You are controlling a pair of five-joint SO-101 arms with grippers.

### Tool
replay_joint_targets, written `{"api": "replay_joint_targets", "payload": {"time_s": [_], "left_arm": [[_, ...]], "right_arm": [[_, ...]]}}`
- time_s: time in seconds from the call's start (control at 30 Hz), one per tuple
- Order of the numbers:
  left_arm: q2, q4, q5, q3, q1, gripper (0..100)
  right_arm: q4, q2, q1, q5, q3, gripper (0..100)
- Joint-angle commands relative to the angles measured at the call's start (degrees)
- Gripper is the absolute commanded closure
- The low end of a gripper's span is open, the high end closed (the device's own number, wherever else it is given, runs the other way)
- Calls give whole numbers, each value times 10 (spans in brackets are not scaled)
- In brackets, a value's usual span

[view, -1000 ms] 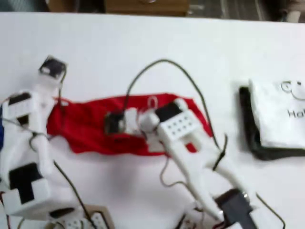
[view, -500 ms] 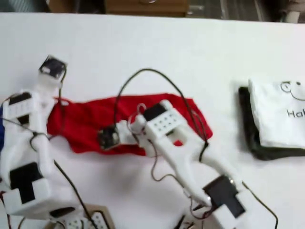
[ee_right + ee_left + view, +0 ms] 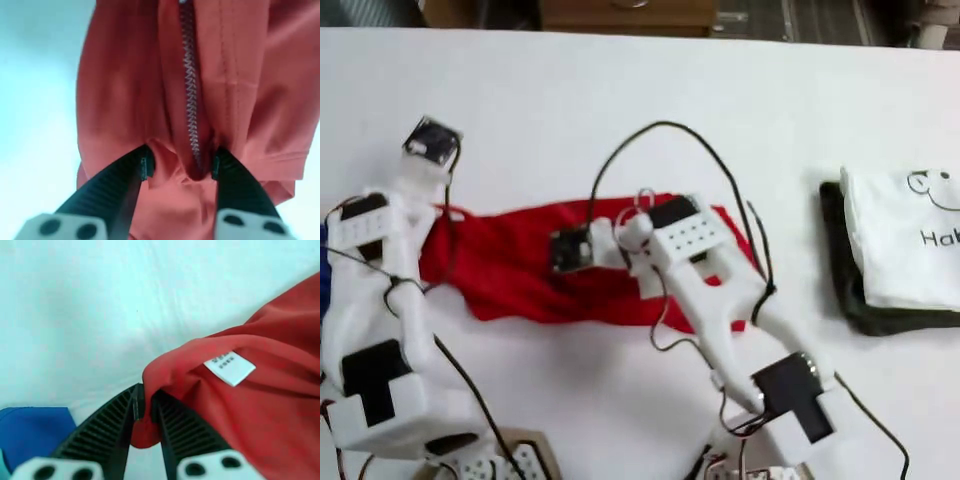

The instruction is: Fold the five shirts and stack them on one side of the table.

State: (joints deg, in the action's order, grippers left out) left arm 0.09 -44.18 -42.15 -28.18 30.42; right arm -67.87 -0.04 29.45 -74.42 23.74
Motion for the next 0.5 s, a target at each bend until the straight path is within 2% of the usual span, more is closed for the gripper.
{"api": "replay_joint_targets", "payload": {"time_s": [0.0, 0.27, 0.47], "left_arm": [[-5, 7, 3, 22, 4, 978], [-5, 8, 3, 22, 4, 978], [-5, 8, 3, 22, 4, 978]], "right_arm": [[-12, -6, -7, -5, -32, 797], [-95, -7, -6, -6, -122, 797], [-113, 0, -7, -6, -158, 797]]}}
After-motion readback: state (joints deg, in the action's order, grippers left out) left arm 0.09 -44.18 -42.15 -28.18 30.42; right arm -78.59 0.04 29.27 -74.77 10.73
